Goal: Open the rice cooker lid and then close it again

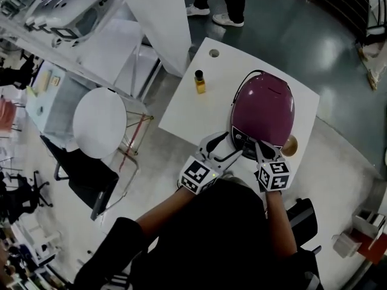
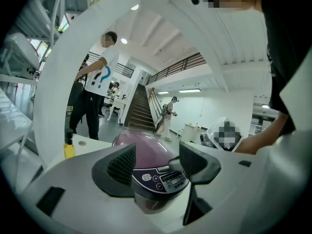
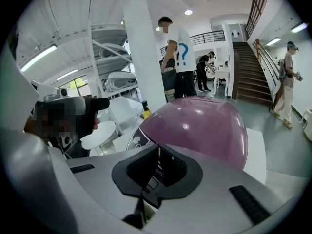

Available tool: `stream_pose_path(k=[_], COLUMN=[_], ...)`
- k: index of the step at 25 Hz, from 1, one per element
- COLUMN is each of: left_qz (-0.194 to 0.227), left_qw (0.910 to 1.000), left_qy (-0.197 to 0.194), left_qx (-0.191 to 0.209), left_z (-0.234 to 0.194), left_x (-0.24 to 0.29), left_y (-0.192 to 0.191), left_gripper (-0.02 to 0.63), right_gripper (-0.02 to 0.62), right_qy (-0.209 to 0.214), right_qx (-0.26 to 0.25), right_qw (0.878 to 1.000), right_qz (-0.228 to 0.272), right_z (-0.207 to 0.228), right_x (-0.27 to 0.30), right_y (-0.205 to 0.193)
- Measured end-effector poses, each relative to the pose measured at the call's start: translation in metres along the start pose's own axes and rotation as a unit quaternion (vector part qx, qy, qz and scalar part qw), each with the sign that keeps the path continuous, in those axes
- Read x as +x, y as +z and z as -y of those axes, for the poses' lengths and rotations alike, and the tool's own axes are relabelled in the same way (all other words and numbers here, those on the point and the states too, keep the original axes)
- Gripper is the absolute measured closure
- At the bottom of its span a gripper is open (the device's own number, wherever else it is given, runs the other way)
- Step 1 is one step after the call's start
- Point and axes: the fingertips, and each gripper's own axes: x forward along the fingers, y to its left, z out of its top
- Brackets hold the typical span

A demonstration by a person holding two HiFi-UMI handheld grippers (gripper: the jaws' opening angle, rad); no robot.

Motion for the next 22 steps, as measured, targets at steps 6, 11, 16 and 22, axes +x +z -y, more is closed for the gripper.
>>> stream_pose_path(k=[6, 11, 16, 22], left_qz=[0.006, 0.002, 0.014, 0.009], left_qw=[0.9998, 0.9997, 0.9997, 0.9999], left_qy=[0.017, 0.022, 0.022, 0.005], left_qx=[-0.005, -0.01, -0.002, 0.001], left_z=[-0.024, -0.038, -0.043, -0.035], left_x=[-0.016, -0.027, -0.026, -0.02], left_y=[0.001, -0.009, -0.005, -0.006], left_gripper=[0.347, 0.347, 0.347, 0.347], right_gripper=[0.591, 0.592, 0.592, 0.594], right_qy=[-0.014, -0.031, -0.035, -0.048], right_qx=[-0.011, -0.035, -0.066, -0.076], right_qw=[1.0, 0.999, 0.997, 0.996], right_qz=[-0.006, -0.021, -0.026, -0.016], right_z=[-0.001, -0.004, -0.004, -0.005], right_x=[0.003, 0.003, 0.005, 0.004], right_y=[0.0, -0.002, -0.003, -0.006])
